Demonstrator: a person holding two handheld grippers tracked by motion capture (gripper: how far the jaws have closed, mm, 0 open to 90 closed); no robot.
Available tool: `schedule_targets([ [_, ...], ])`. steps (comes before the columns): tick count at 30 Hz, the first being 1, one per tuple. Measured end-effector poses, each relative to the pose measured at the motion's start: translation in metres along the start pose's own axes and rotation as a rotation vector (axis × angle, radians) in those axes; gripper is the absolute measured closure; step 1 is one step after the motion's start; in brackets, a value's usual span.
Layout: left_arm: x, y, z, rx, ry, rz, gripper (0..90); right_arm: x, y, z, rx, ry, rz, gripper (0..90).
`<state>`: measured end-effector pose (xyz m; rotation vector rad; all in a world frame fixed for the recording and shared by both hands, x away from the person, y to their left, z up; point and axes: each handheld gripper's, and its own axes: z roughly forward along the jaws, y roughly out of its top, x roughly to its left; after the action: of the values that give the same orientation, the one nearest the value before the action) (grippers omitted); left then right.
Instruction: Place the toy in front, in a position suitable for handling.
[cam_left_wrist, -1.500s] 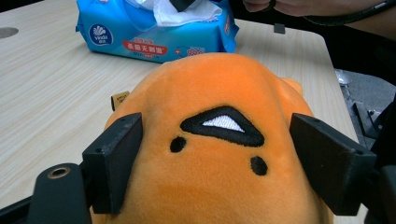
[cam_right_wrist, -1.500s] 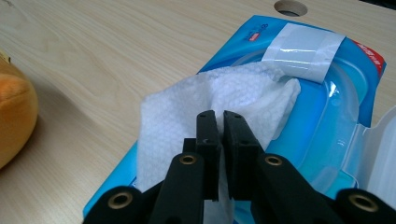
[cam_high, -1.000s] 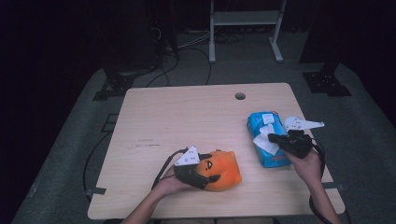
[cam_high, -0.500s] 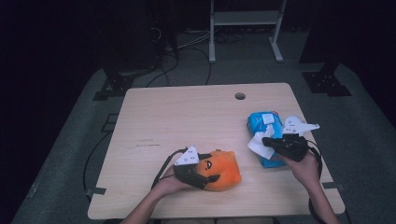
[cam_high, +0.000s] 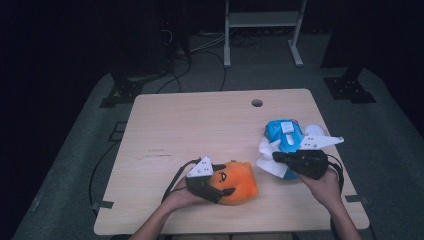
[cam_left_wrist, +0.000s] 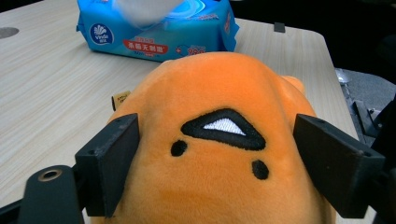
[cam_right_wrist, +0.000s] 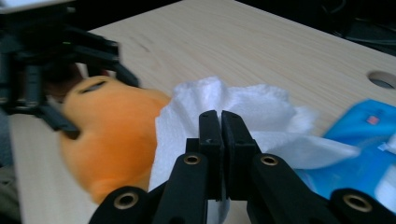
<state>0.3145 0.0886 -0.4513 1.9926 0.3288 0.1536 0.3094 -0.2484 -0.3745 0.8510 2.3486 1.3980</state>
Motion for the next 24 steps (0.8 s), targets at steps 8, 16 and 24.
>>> schedule_targets([
  [8,0.001,0.003,-0.003,0.020,0.000,0.015,10.1,0.061,0.012,-0.004,-0.006,0.148,-0.106,86.9],
  [16,0.002,0.004,-0.003,0.028,0.005,0.026,7.0,0.097,0.027,-0.017,-0.054,0.280,-0.157,86.8],
  [24,0.001,0.003,-0.003,0.030,-0.010,0.042,7.1,0.061,0.017,0.028,0.013,0.253,-0.064,86.4],
])
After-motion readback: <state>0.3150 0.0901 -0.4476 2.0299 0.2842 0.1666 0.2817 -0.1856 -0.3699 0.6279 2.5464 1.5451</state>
